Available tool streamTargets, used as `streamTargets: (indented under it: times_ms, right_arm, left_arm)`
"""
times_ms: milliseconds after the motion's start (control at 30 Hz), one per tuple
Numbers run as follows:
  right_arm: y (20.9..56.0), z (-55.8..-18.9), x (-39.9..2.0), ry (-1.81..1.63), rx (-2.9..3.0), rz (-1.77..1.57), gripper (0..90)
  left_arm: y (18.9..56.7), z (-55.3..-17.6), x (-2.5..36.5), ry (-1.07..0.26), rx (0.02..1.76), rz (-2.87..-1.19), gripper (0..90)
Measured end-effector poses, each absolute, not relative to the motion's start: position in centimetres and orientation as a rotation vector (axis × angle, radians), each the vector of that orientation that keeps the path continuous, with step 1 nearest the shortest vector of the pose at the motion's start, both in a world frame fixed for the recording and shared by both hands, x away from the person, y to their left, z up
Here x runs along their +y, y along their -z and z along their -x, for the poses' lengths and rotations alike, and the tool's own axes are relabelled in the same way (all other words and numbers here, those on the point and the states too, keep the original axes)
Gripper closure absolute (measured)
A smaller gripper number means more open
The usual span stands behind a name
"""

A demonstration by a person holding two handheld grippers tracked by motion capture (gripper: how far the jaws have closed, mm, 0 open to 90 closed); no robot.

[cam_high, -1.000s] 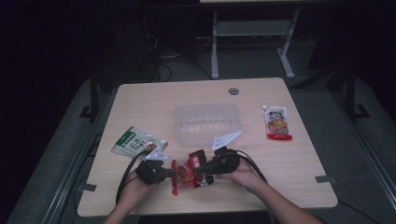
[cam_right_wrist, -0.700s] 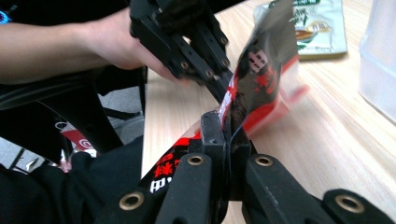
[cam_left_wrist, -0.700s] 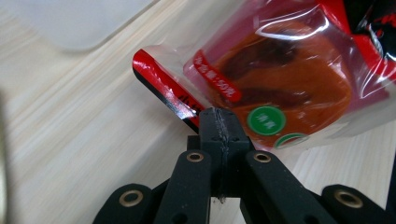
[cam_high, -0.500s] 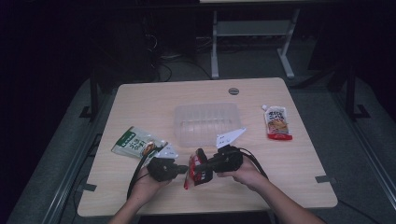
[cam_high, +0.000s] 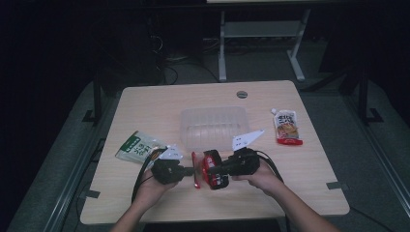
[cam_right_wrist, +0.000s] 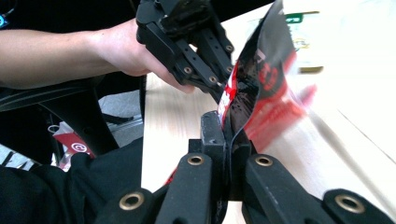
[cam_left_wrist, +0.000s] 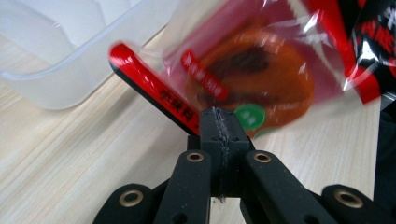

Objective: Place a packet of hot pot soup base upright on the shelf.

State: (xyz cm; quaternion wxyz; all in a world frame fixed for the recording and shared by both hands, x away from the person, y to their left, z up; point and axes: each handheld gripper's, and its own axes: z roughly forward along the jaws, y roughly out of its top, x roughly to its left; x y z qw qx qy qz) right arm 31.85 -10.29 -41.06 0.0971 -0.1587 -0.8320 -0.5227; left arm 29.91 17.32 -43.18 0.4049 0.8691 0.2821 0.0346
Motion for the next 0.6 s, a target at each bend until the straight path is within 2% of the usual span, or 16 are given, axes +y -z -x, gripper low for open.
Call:
streamTargets:
  times_ms: [533,600]
  right_arm:
    - [38.4,-32.2,-12.5,1.630,-2.495,0.506,90.0]
    - [38.1,-32.4,-12.6,1.641,-2.502,0.515,90.0]
  left_arm:
    - [43.0,-29.4,19.7,-0.061,0.737,-2.199,89.4]
    - [42.9,-29.5,19.9,-0.071,0.717,-2.212,84.8]
